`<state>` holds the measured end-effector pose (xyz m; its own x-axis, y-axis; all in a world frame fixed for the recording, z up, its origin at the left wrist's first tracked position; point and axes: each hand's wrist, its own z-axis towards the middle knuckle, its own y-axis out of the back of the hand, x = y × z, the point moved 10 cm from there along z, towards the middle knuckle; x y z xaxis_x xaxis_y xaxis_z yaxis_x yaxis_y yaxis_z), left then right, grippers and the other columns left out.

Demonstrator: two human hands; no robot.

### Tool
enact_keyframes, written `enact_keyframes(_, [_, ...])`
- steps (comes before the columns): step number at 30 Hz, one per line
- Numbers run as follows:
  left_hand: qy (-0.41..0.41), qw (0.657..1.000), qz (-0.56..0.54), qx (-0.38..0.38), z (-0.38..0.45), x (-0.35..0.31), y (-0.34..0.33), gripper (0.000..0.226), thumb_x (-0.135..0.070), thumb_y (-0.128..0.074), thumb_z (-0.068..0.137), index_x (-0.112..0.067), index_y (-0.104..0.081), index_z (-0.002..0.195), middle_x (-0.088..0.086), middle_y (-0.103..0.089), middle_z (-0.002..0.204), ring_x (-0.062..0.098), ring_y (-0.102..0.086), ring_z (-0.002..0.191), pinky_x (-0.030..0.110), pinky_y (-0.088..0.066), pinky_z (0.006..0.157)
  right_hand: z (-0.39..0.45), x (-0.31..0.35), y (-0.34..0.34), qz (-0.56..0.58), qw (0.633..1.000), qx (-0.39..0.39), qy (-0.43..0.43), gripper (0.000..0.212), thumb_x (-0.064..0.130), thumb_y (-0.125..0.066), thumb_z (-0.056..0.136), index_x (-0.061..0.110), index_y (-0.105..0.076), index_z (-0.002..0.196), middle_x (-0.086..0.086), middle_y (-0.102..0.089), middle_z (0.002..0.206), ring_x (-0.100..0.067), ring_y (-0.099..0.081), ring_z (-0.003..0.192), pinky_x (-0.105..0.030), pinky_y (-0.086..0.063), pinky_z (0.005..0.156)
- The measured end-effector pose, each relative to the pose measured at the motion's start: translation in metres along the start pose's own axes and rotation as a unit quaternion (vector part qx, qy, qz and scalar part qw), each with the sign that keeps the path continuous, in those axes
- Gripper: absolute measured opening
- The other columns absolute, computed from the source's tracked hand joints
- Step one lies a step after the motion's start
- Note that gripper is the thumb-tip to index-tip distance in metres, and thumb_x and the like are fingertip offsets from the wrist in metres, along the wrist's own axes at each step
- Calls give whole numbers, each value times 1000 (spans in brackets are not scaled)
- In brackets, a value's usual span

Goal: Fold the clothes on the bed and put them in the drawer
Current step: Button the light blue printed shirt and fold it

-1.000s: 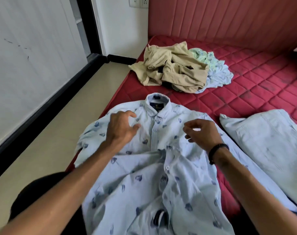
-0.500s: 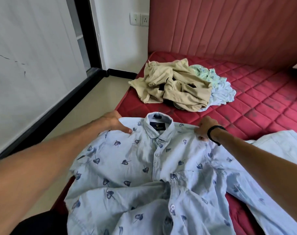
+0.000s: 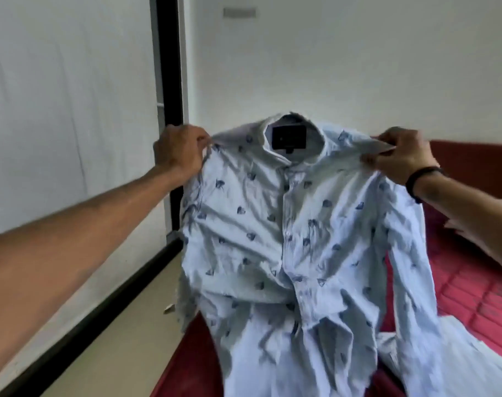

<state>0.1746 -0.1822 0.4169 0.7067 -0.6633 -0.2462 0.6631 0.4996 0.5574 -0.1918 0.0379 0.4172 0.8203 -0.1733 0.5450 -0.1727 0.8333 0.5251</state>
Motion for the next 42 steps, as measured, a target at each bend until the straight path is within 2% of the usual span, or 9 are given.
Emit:
enact_keyframes(5, [50,996,-39,-68,32,-37,86,28,-18,-53,98,-23,-77,111,15,-71,115,43,-66,105,47,-57,89,25,59,92,10,993,-88,75,18,12,-77,70,21,-62,70,-8,-66,71,-26,-67,72,-40,-55,63])
enact_keyframes(10, [181,937,-280,-104,57,-63,128,31,-9,-39,98,-17,-68,88,13,-74,78,29,-74,60,44,-63,55,30,74,131,153,985,-64,-52,18,-1,-66,89,4,-50,96,-21,-61,107,-37,-70,72,-62,-61,69])
enact_keyframes(17, [4,964,-174,-202,58,-110,186,29,-26,-46,104,-7,-67,111,16,-73,107,34,-66,100,29,-42,76,8,105,194,177,975,-134,-12,23,-6,-54,95,9,-44,108,-28,-58,109,-29,-67,46,-56,-52,41])
enact_keyframes(19, [-6,965,-158,-210,60,-107,193,31,-36,-63,94,-11,-67,111,12,-73,108,33,-65,103,29,-43,79,5,107,203,126,984,-128,19,17,-6,-63,90,2,-56,103,-31,-65,100,-31,-70,52,-34,-54,36])
enact_keyframes(21, [-25,976,-111,-184,61,-107,198,41,-41,-77,80,-15,-67,110,12,-72,107,35,-64,105,37,-48,83,0,118,217,40,983,-158,89,10,-1,-64,86,1,-65,95,-25,-68,88,-29,-68,60,-20,-48,39])
enact_keyframes(25, [-85,985,-11,-150,59,-122,196,23,-10,-74,81,-8,-66,103,20,-71,97,41,-67,91,41,-52,70,-11,111,218,-52,983,-136,110,7,20,-67,87,15,-72,87,-14,-70,78,-31,-67,82,-34,-51,75])
enact_keyframes(35, [-46,982,180,-27,66,-117,166,27,-24,-67,86,-5,-67,106,28,-67,108,49,-65,100,45,-52,78,-21,82,196,-167,982,47,72,33,43,-89,75,15,-73,65,-12,-67,66,-25,-55,61,-29,-38,52])
enact_keyframes(38, [67,993,44,86,62,-97,121,22,-21,-66,92,1,-70,93,21,-75,87,33,-74,76,30,-52,57,-16,51,190,-125,990,53,-22,27,23,-83,84,2,-72,72,-14,-65,66,-27,-54,58,-26,-40,53])
enact_keyframes(42, [235,916,-249,211,44,-82,29,21,3,-46,99,14,-62,90,26,-70,62,29,-70,47,39,-61,45,-13,-6,195,60,983,28,-170,30,0,-61,96,4,-51,69,-11,-49,65,-21,-47,46,-22,-38,38])
